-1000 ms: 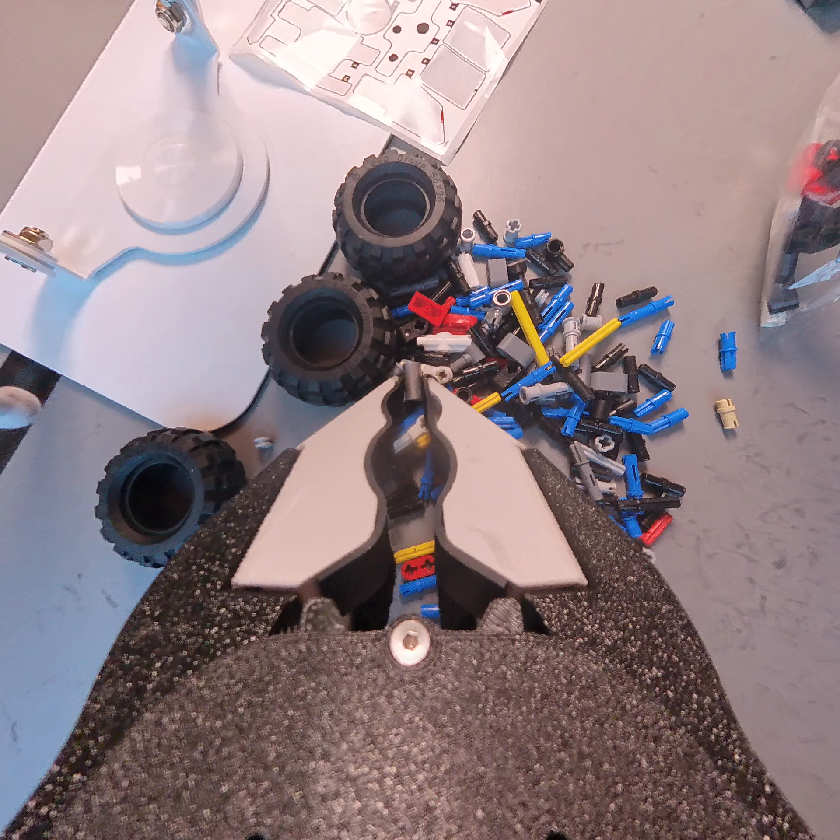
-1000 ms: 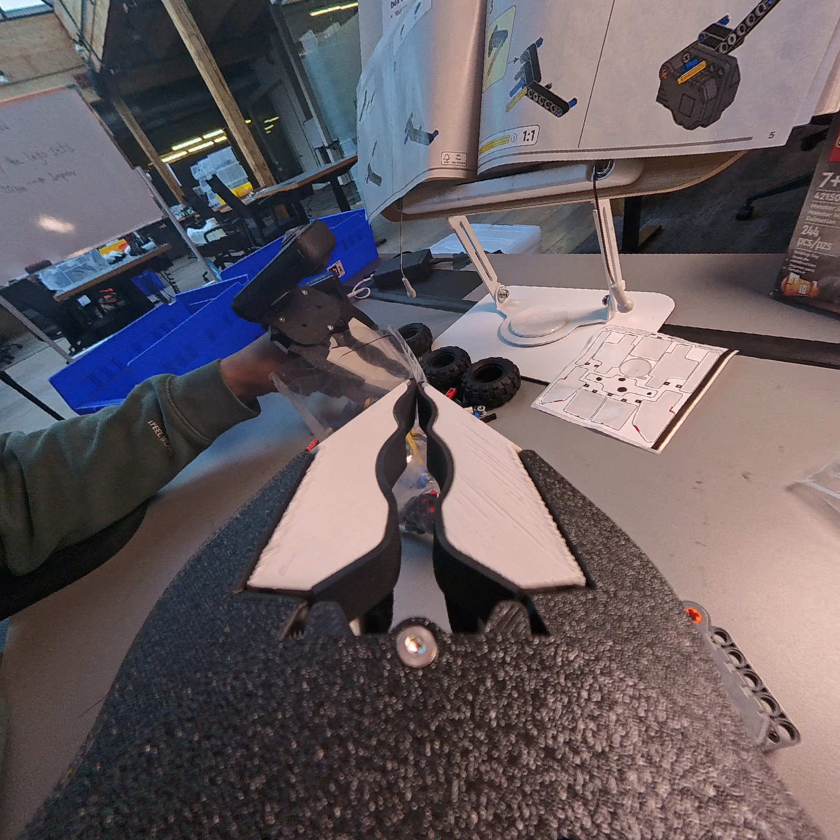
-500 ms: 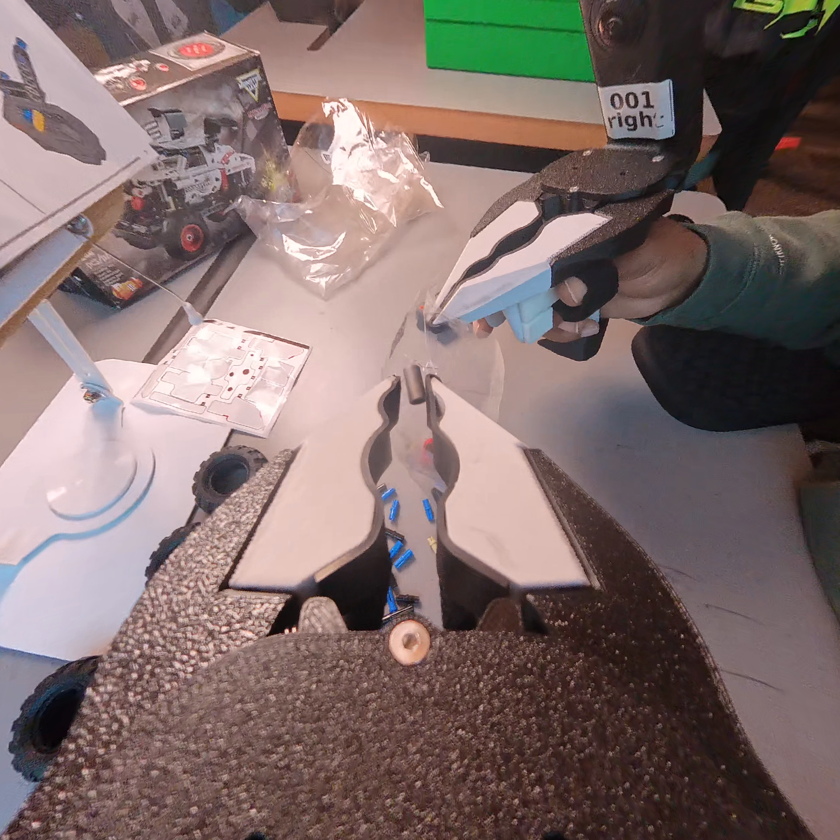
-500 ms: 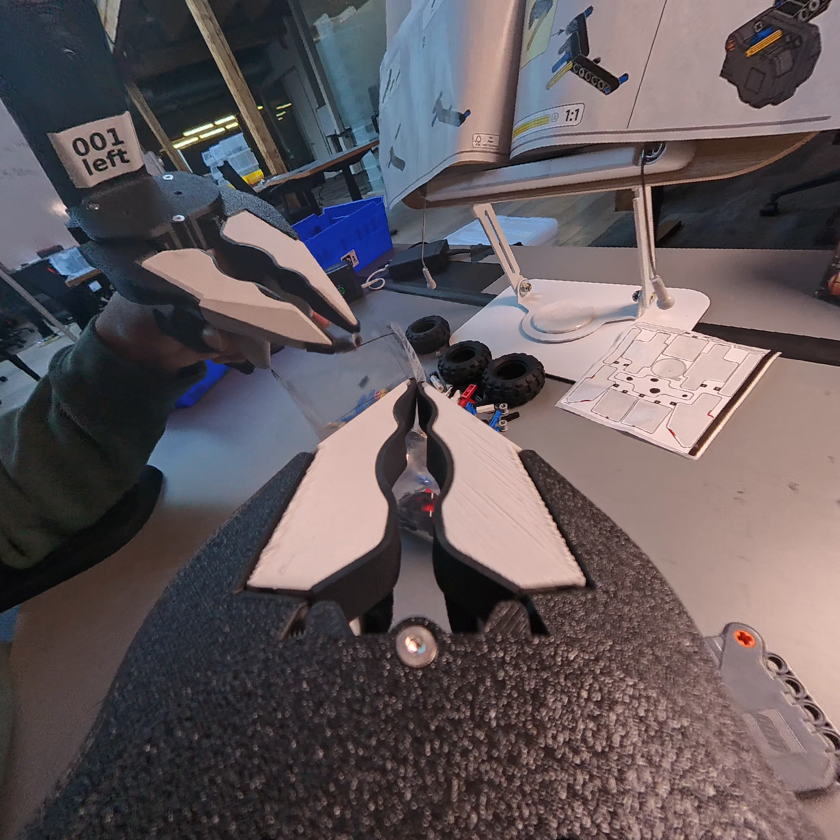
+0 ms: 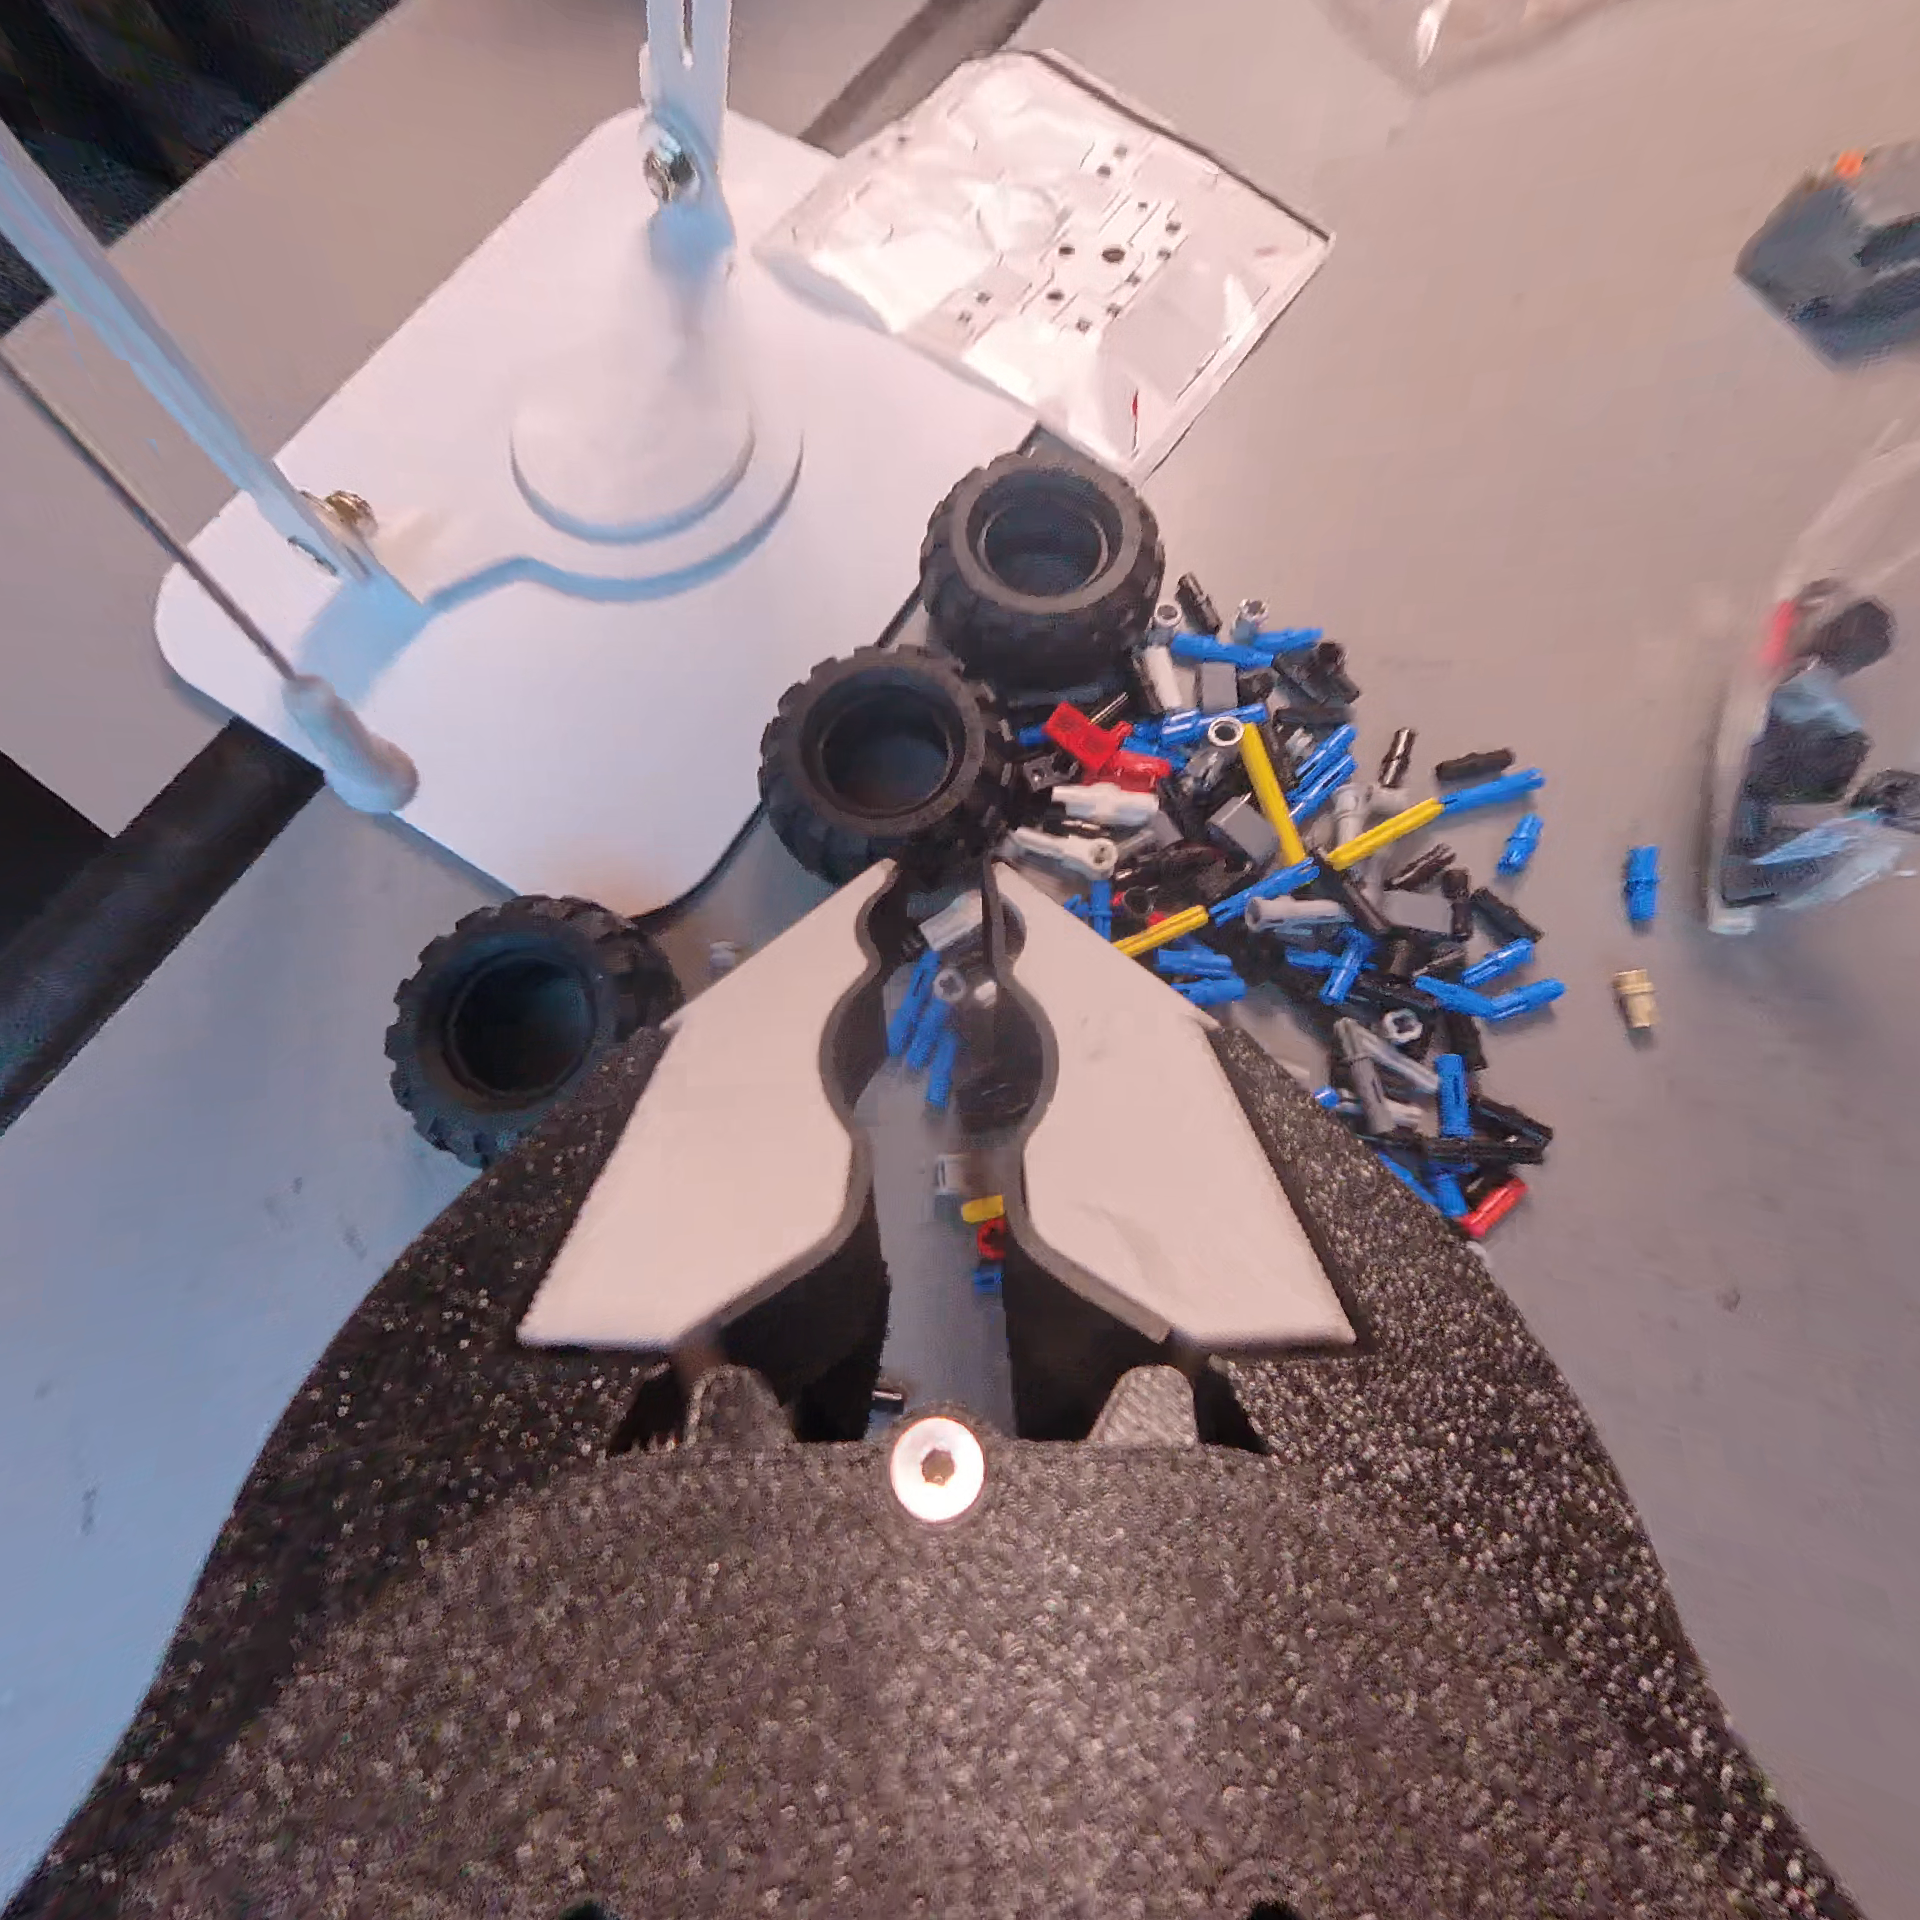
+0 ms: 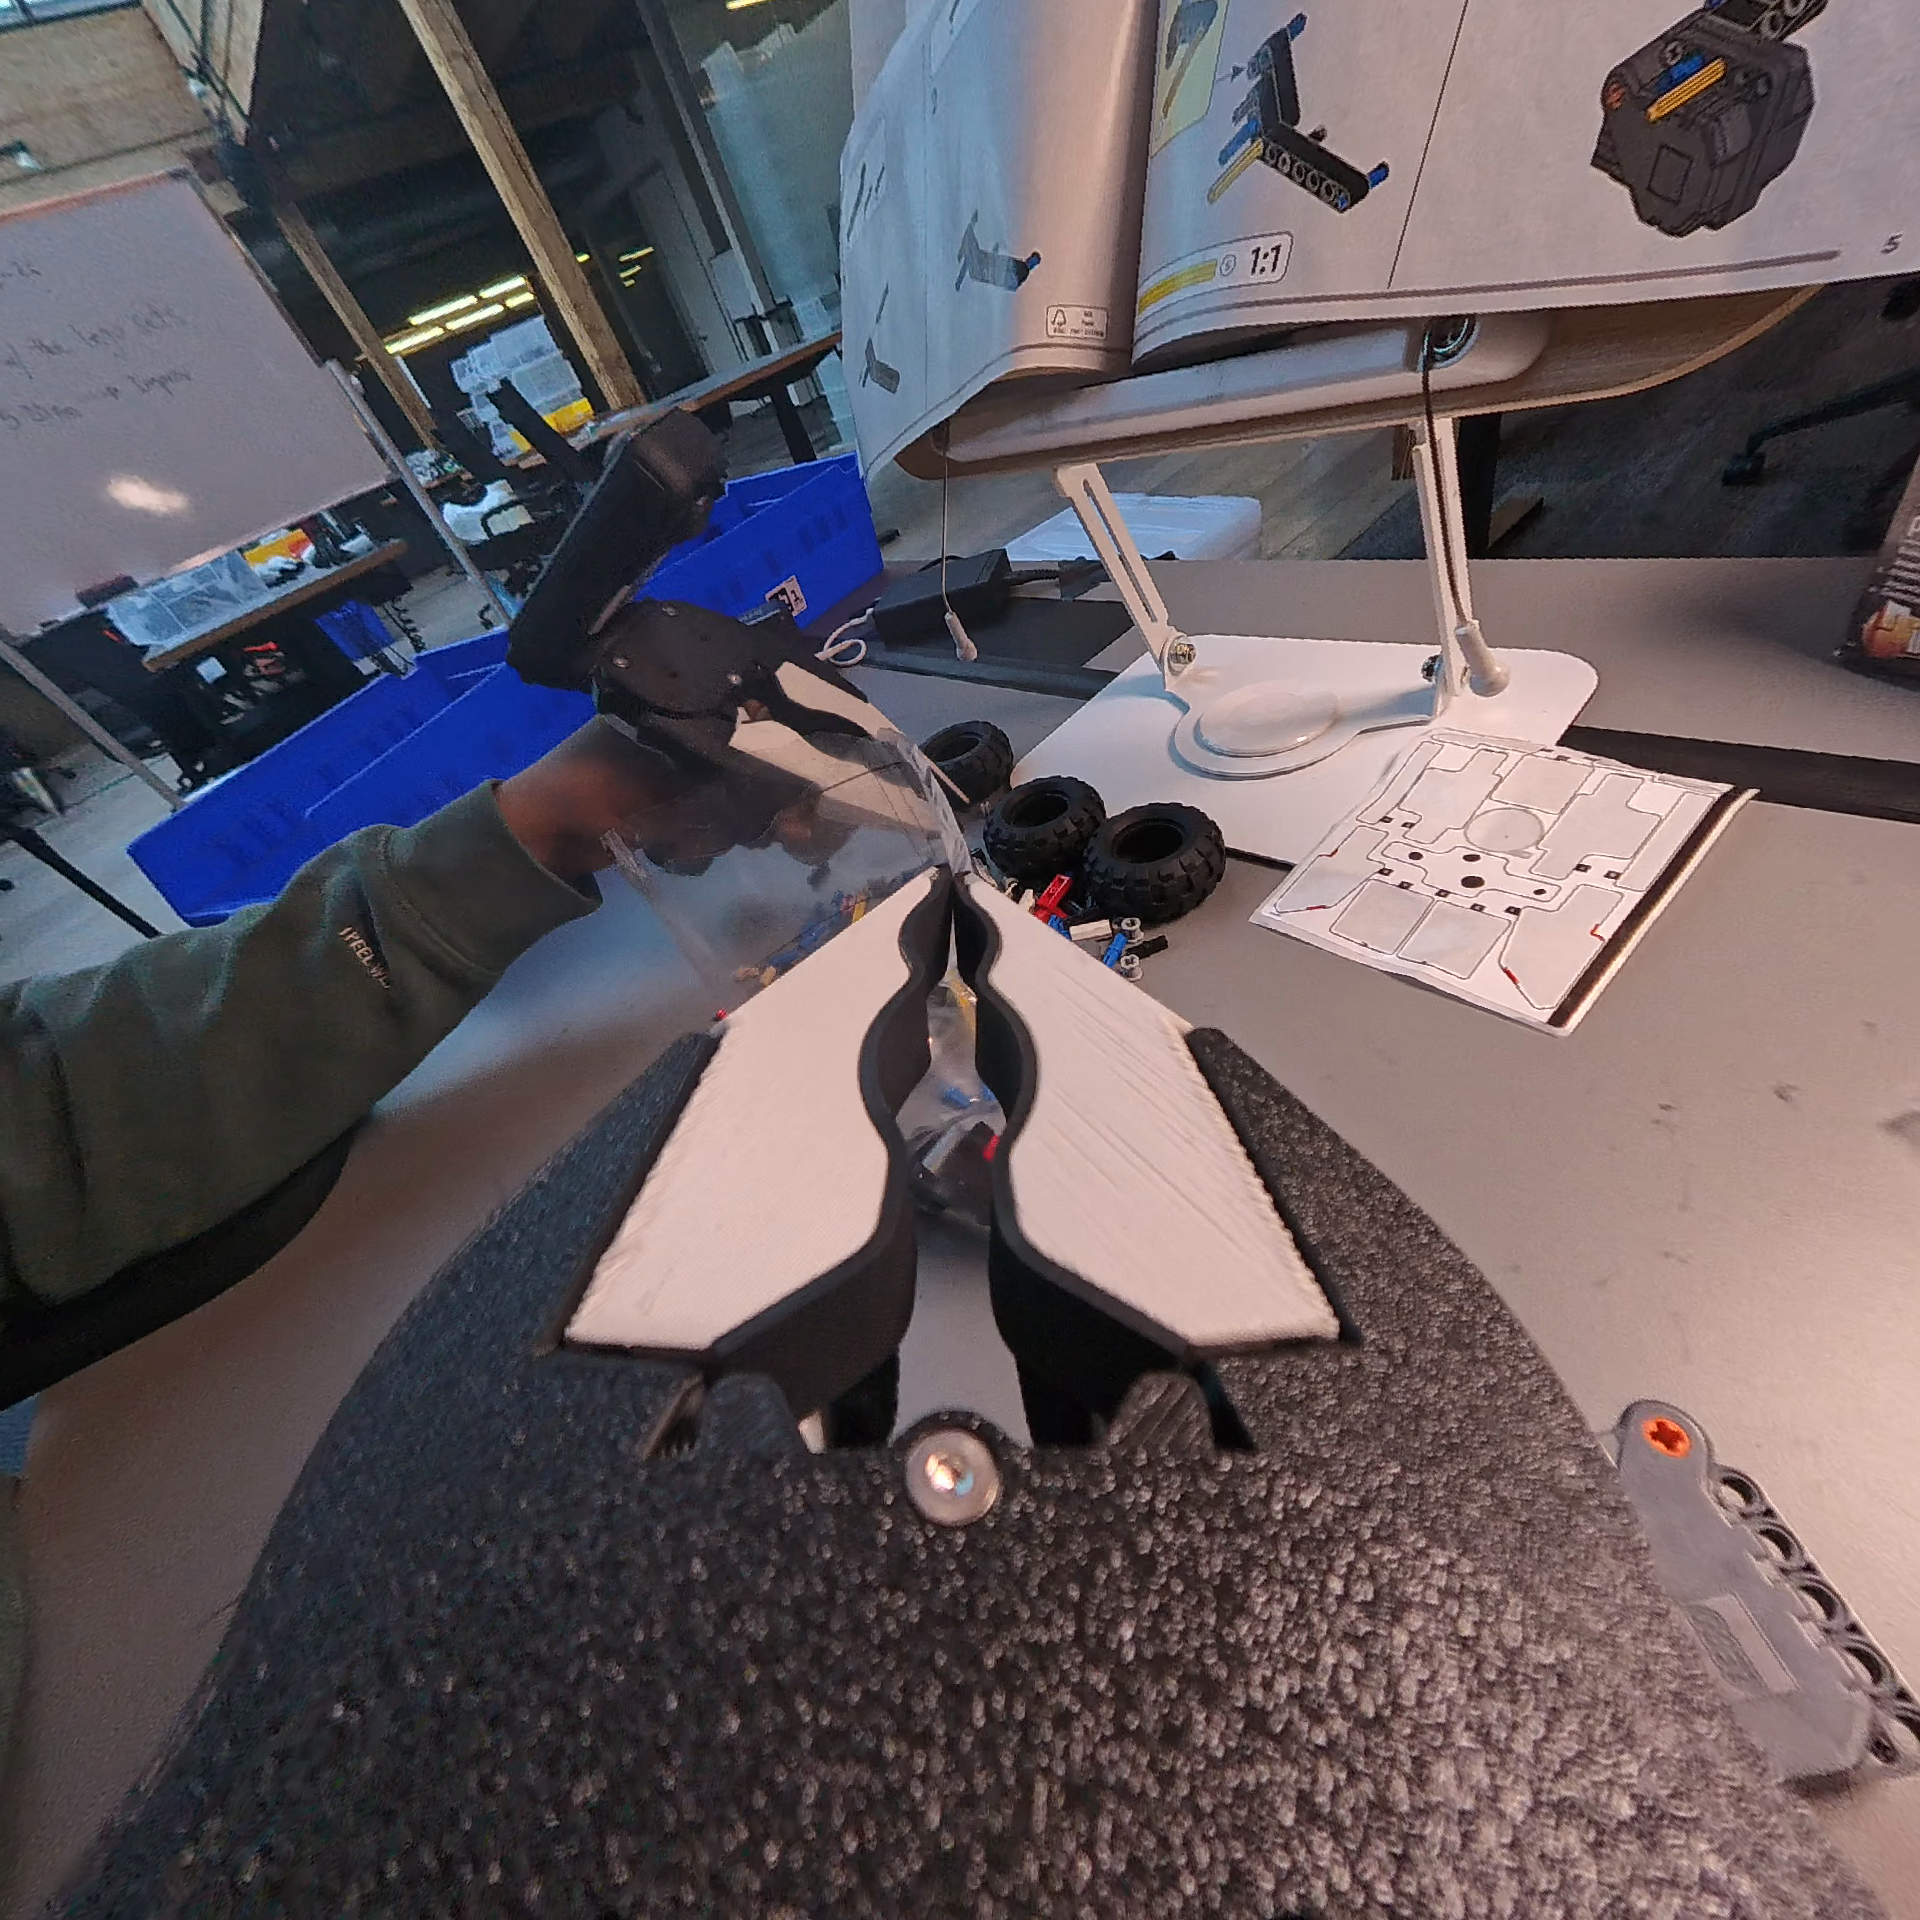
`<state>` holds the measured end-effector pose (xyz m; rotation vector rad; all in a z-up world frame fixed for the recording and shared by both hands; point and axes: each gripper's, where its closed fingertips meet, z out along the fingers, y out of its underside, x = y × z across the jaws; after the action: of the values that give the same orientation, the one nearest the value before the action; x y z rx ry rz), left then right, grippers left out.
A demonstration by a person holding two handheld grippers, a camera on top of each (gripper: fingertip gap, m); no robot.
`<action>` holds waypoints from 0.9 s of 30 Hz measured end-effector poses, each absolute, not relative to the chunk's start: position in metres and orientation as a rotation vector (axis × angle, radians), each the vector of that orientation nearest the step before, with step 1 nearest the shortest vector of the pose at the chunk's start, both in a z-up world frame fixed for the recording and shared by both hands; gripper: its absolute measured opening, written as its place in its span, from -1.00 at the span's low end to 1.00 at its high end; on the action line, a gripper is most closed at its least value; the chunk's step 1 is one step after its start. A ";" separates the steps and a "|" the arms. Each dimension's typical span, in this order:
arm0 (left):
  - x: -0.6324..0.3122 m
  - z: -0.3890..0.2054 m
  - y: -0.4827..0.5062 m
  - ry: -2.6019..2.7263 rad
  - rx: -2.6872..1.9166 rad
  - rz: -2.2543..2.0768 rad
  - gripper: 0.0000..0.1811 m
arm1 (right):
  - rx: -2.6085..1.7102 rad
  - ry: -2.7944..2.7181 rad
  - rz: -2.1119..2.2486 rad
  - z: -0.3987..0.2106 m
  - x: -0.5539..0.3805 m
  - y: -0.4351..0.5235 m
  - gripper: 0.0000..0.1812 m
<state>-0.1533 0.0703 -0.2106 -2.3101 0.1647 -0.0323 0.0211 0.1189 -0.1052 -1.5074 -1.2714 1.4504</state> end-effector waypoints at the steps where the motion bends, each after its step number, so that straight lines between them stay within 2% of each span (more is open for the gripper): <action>1: -0.154 -0.216 0.071 0.194 -2.327 -0.011 -0.85 | -1.507 -1.273 1.451 -0.105 0.021 0.119 -1.00; 27: -0.147 -0.241 0.069 0.464 -2.451 -0.100 -0.89 | -1.513 -1.273 1.476 -0.108 0.022 0.123 -1.00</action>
<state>-0.1475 0.0689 -0.2413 -2.4511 0.4641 -0.0998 0.0221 0.1229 -0.1080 -1.5128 -1.2729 1.4764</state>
